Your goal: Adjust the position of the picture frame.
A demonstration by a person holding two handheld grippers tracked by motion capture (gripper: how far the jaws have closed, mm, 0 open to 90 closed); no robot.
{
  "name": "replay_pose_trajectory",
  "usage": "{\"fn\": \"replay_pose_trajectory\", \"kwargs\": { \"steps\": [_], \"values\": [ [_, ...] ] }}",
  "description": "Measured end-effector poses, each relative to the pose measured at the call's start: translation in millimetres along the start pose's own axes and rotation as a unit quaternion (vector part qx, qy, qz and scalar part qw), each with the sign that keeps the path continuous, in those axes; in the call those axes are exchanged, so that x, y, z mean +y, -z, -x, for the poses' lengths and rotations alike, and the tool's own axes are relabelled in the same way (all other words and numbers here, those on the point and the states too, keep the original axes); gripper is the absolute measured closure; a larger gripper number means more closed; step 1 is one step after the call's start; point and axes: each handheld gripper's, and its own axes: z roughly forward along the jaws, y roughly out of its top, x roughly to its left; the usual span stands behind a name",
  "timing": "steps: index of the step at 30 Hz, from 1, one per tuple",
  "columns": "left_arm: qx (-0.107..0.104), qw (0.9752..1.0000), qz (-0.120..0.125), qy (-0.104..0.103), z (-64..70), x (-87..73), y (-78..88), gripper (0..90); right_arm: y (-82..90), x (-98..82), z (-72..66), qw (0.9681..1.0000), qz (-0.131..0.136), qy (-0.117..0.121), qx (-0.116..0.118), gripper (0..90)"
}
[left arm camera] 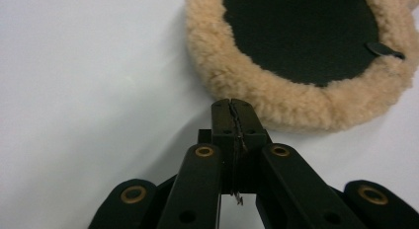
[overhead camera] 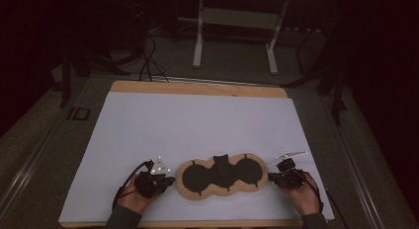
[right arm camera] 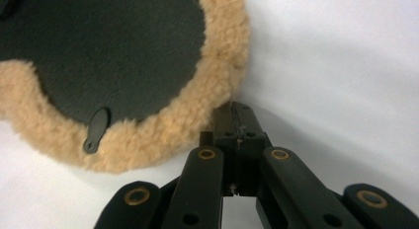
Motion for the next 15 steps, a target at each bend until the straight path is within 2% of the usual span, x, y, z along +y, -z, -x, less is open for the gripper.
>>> {"fn": "replay_pose_trajectory", "kwargs": {
  "steps": [4,7,12,15],
  "values": [
    [-0.003,1.0000,-0.005,-0.006,2.4,0.9,-2.4,90.0,1.6,-2.2,1.5,0.9998,-0.007,0.010,0.018,90.0],
    [-0.003,1.0000,-0.005,-0.006,1.9,0.8,-2.4,90.0,1.6,-2.3,1.0,0.9998,-0.006,0.009,0.018,90.0],
    [-0.004,1.0000,-0.009,0.001,0.5,0.4,-1.8,90.0,-3.9,2.4,-2.3,0.9999,0.011,-0.006,0.002,90.0],
    [0.000,1.0000,-0.008,-0.001,1.5,0.6,-2.0,90.0,-8.3,6.5,-5.7,0.9994,0.024,-0.015,-0.020,90.0]
  ]
}}
